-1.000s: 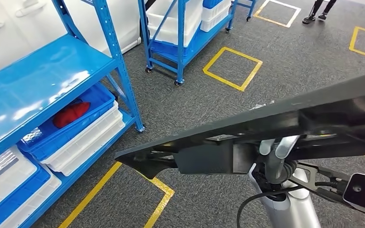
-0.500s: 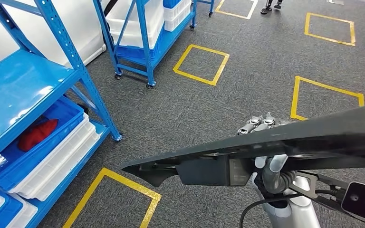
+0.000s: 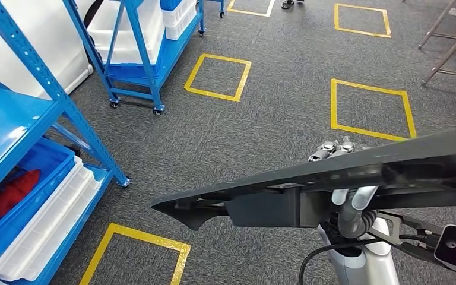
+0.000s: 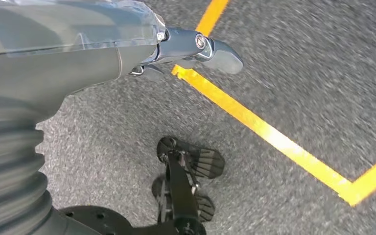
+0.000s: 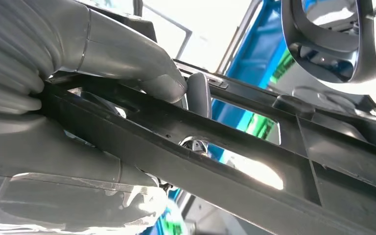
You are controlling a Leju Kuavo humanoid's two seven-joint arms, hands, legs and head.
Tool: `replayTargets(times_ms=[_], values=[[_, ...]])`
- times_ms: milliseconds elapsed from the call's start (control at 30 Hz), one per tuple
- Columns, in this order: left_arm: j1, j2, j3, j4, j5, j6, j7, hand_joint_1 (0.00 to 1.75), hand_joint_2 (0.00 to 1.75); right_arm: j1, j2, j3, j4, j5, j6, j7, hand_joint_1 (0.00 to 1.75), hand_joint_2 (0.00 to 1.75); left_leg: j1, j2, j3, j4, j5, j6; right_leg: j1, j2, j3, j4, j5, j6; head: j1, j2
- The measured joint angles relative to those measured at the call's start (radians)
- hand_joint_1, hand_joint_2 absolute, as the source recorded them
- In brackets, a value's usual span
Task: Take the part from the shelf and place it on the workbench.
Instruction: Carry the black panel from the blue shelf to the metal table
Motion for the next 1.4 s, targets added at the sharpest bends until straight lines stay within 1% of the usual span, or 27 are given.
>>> replayTargets(times_ms=[100, 167, 233, 267, 300, 333, 367, 400, 433, 500, 533, 600, 667, 733, 800, 833, 867, 900, 967, 1033, 1100, 1167, 1233, 1300, 1333, 1367, 1400], values=[[-0.004, 0.000, -0.001, 0.000, -0.005, -0.002, 0.000, 0.00, 1.75, 0.004, 0.007, -0.006, -0.002, -0.001, -0.008, 0.000, 1.75, 1.75, 0.001, 0.019, 0.007, -0.001, -0.007, -0.016, 0.003, 0.026, 0.001, -0.014, 0.004, -0.012, 0.000, 0.000], [-0.006, -0.001, -0.001, 0.000, -0.007, -0.002, 0.000, 0.00, 1.75, 0.004, 0.012, -0.009, -0.004, -0.002, -0.010, 0.000, 1.75, 1.75, 0.004, -0.019, -0.010, 0.046, -0.040, -0.024, -0.004, 0.048, 0.008, -0.027, 0.011, -0.022, 0.000, 0.000], [-0.003, -0.002, -0.001, 0.000, -0.009, -0.002, 0.000, 0.00, 1.75, 0.005, 0.020, -0.010, -0.006, -0.003, -0.010, 0.000, 1.75, 1.75, 0.008, -0.070, -0.067, 0.170, -0.103, -0.030, -0.007, 0.072, 0.011, -0.032, 0.014, -0.028, 0.000, 0.000], [0.000, -0.001, -0.001, 0.000, -0.011, -0.002, 0.000, 0.00, 1.75, 0.006, 0.024, -0.010, -0.006, -0.003, -0.010, 0.000, 1.75, 1.75, 0.009, -0.080, -0.099, 0.235, -0.127, -0.032, -0.007, 0.085, 0.011, -0.031, 0.014, -0.030, 0.000, 0.000], [0.002, -0.001, -0.001, 0.000, -0.012, -0.002, 0.000, 0.00, 1.75, 0.007, 0.026, -0.010, -0.006, -0.003, -0.011, 0.000, 1.75, 1.75, 0.009, -0.084, -0.121, 0.276, -0.134, -0.034, -0.007, 0.099, 0.012, -0.030, 0.014, -0.030, 0.000, 0.000], [0.004, -0.001, -0.001, 0.000, -0.013, -0.001, -0.001, 0.00, 1.75, 0.007, 0.027, -0.010, -0.005, -0.003, -0.012, 0.000, 1.75, 1.75, 0.010, -0.086, -0.127, 0.280, -0.120, -0.035, -0.007, 0.114, 0.012, -0.028, 0.013, -0.030, 0.000, 0.000], [0.004, -0.001, -0.002, 0.000, -0.014, 0.000, -0.004, 0.00, 1.75, 0.007, 0.027, -0.010, -0.005, -0.002, -0.015, 0.000, 1.75, 1.75, 0.012, -0.088, -0.115, 0.244, -0.088, -0.036, -0.008, 0.128, 0.013, -0.025, 0.012, -0.028, 0.000, 0.000], [0.004, -0.001, -0.002, 0.000, -0.015, 0.001, -0.008, 0.00, 1.75, 0.007, 0.028, -0.010, -0.004, -0.002, -0.020, 0.000, 1.75, 1.75, 0.016, -0.101, -0.086, 0.176, -0.046, -0.036, -0.009, 0.142, 0.014, -0.021, 0.010, -0.025, 0.000, 0.000], [0.003, -0.001, -0.002, 0.000, -0.015, 0.003, -0.013, 0.00, 1.75, 0.007, 0.028, -0.010, -0.002, -0.001, -0.024, 0.000, 1.75, 1.75, 0.020, -0.128, -0.057, 0.109, -0.017, -0.037, -0.011, 0.154, 0.013, -0.017, 0.007, -0.021, 0.000, 0.000], [0.002, -0.001, -0.003, 0.000, -0.016, 0.005, -0.021, 0.00, 1.75, 0.006, 0.028, -0.008, 0.001, 0.001, -0.029, 0.000, 1.75, 1.75, 0.026, -0.181, -0.020, 0.021, 0.008, -0.035, -0.013, 0.177, 0.004, -0.004, 0.003, -0.009, 0.000, 0.000], [0.003, -0.001, -0.003, 0.000, -0.015, 0.005, -0.023, 0.00, 1.75, 0.006, 0.029, -0.008, 0.003, 0.001, -0.029, 0.000, 1.75, 1.75, 0.026, -0.192, -0.018, 0.016, 0.003, -0.032, -0.015, 0.188, -0.003, -0.002, 0.004, -0.002, 0.000, 0.000], [0.004, -0.001, -0.003, 0.000, -0.015, 0.005, -0.024, 0.00, 1.75, 0.007, 0.031, -0.007, 0.008, 0.002, -0.027, 0.001, 1.75, 1.75, 0.024, -0.174, -0.019, 0.013, 0.009, -0.022, -0.019, 0.206, -0.014, 0.001, 0.008, 0.010, 0.000, 0.000], [0.001, -0.001, -0.003, 0.000, -0.015, 0.004, -0.024, 0.00, 1.75, 0.006, 0.035, -0.007, 0.014, 0.001, -0.022, 0.001, 1.75, 1.75, 0.023, -0.147, -0.016, 0.006, 0.013, -0.008, -0.018, 0.165, -0.031, 0.032, -0.010, 0.018, 0.000, 0.000], [0.002, 0.000, -0.003, 0.000, -0.014, 0.004, -0.023, 0.00, 1.75, 0.005, 0.041, -0.007, 0.021, -0.005, -0.022, 0.000, 1.75, 1.75, 0.020, -0.119, -0.015, 0.002, 0.014, 0.002, -0.016, 0.100, -0.083, 0.136, -0.064, 0.023, 0.000, 0.000], [0.005, 0.000, -0.003, 0.000, -0.012, 0.007, -0.021, 0.00, 1.75, 0.007, 0.044, -0.007, 0.028, -0.014, -0.029, 0.000, 1.75, 1.75, 0.016, -0.089, -0.015, 0.003, 0.012, 0.005, -0.019, 0.078, -0.146, 0.258, -0.110, 0.028, 0.000, 0.000], [0.005, 0.000, -0.002, 0.000, -0.010, 0.009, -0.020, 0.00, 1.75, 0.008, 0.045, -0.007, 0.032, -0.017, -0.032, 0.000, 1.75, 1.75, 0.014, -0.075, -0.015, 0.003, 0.010, 0.006, -0.020, 0.075, -0.160, 0.284, -0.111, 0.029, 0.000, 0.000], [0.005, 0.000, -0.002, 0.000, -0.009, 0.011, -0.020, 0.00, 1.75, 0.008, 0.046, -0.007, 0.035, -0.019, -0.035, 0.000, 1.75, 1.75, 0.013, -0.061, -0.014, 0.003, 0.009, 0.005, -0.021, 0.072, -0.152, 0.268, -0.092, 0.028, 0.000, 0.000], [0.004, 0.000, -0.002, 0.000, -0.007, 0.012, -0.020, 0.00, 1.75, 0.008, 0.047, -0.006, 0.038, -0.020, -0.037, 0.000, 1.75, 1.75, 0.013, -0.048, -0.012, 0.003, 0.007, 0.004, -0.021, 0.065, -0.123, 0.213, -0.061, 0.027, 0.000, 0.000], [0.001, 0.000, -0.002, 0.000, -0.006, 0.014, -0.021, 0.00, 1.75, 0.007, 0.047, -0.005, 0.042, -0.021, -0.042, 0.000, 1.75, 1.75, 0.010, -0.028, -0.007, 0.003, 0.002, -0.002, -0.015, 0.029, -0.046, 0.070, -0.010, 0.019, 0.000, 0.000], [0.000, 0.000, -0.001, 0.000, -0.004, 0.016, -0.021, 0.00, 1.75, 0.004, 0.048, -0.002, 0.045, -0.024, -0.049, 0.000, 1.75, 1.75, 0.008, -0.012, -0.002, 0.003, -0.003, -0.013, -0.005, 0.010, -0.011, 0.002, 0.001, 0.008, 0.000, 0.000], [-0.003, 0.000, -0.001, 0.000, -0.002, 0.017, -0.021, 0.00, 1.75, 0.002, 0.048, 0.003, 0.047, -0.026, -0.057, 0.000, 1.75, 1.75, 0.007, 0.004, 0.004, 0.000, -0.006, -0.024, -0.002, 0.029, -0.013, -0.002, 0.003, -0.003, 0.000, 0.000], [-0.007, 0.000, -0.001, 0.000, -0.002, 0.017, -0.021, 0.00, 1.75, 0.000, 0.048, 0.010, 0.049, -0.026, -0.065, 0.000, 1.75, 1.75, 0.010, -0.009, 0.003, 0.014, -0.021, -0.034, -0.007, 0.047, -0.009, -0.010, 0.007, -0.014, 0.000, 0.000], [-0.007, -0.001, -0.001, 0.000, -0.002, 0.016, -0.019, 0.00, 1.75, -0.004, 0.049, 0.020, 0.051, -0.025, -0.069, 0.000, 1.75, 1.75, 0.014, -0.053, -0.036, 0.102, -0.073, -0.040, -0.011, 0.066, -0.004, -0.016, 0.011, -0.025, 0.000, 0.000], [-0.003, -0.001, 0.000, 0.000, 0.000, 0.016, -0.017, 0.00, 1.75, -0.005, 0.050, 0.028, 0.056, -0.025, -0.070, 0.000, 1.75, 1.75, 0.014, -0.080, -0.103, 0.237, -0.131, -0.041, -0.008, 0.089, -0.003, -0.016, 0.011, -0.030, 0.000, 0.000], [0.000, -0.001, 0.001, 0.000, 0.003, 0.015, -0.016, 0.00, 1.75, -0.004, 0.050, 0.031, 0.058, -0.026, -0.068, 0.000, 1.75, 1.75, 0.014, -0.084, -0.127, 0.279, -0.139, -0.040, -0.007, 0.102, -0.003, -0.015, 0.011, -0.030, 0.000, 0.000], [0.001, -0.001, 0.002, 0.000, 0.005, 0.015, -0.016, 0.00, 1.75, -0.002, 0.050, 0.032, 0.060, -0.029, -0.065, 0.001, 1.75, 1.75, 0.014, -0.086, -0.134, 0.284, -0.126, -0.039, -0.006, 0.116, -0.003, -0.013, 0.010, -0.030, 0.000, 0.000], [0.002, -0.001, 0.003, 0.000, 0.007, 0.015, -0.016, 0.00, 1.75, -0.001, 0.050, 0.033, 0.060, -0.032, -0.061, 0.001, 1.75, 1.75, 0.014, -0.089, -0.123, 0.249, -0.094, -0.037, -0.006, 0.130, -0.002, -0.011, 0.009, -0.029, 0.000, 0.000]])
